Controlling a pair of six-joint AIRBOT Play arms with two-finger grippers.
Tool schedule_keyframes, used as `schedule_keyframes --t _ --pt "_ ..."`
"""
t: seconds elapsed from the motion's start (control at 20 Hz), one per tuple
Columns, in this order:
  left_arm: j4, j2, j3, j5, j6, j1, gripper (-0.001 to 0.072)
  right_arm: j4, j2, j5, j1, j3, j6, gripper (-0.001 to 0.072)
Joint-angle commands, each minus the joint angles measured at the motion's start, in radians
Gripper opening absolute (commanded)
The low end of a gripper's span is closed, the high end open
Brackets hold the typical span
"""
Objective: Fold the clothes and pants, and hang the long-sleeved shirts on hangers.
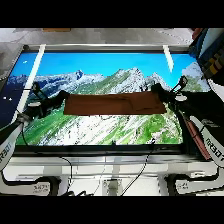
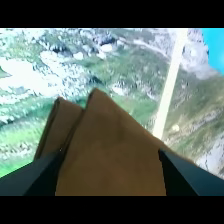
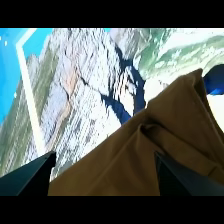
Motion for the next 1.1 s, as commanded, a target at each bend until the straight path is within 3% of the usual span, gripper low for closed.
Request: schedule_keyframes --t 0.0,0.1,0.25,0.6,0.9,0.95,1.05 --pt "0.107 0.046 0.002 -0.029 0.0 0.028 0.0704 -0.05 0.0 0.085 -0.017 0.003 0.0 0.0689" --pt "0.281 0.078 0.002 -0.124 -0.014 0.07 0.0696 -0.107 0.006 0.158 -0.035 0.004 0.0 0.0689" --pt "0.435 0.071 0.002 -0.308 -0.168 0.157 0.0695 -0.201 0.007 0.325 -0.087 0.006 0.002 0.0688" --pt "0.449 -0.103 0.093 -0.553 -0.166 0.167 0.0697 -0.298 0.007 0.647 -0.138 0.006 0.004 0.0688" --pt "0.449 -0.211 0.204 -0.552 -0.165 0.089 0.0683 -0.301 0.007 0.829 -0.138 0.055 -0.058 0.0688" --pt "0.449 -0.21 0.21 -0.528 -0.165 0.072 0.0562 -0.301 0.007 0.848 -0.136 0.08 -0.058 0.0687" --pt "0.449 -0.21 0.222 -0.517 -0.143 0.044 0.0181 -0.302 0.007 0.855 -0.117 0.131 -0.057 0.0657"
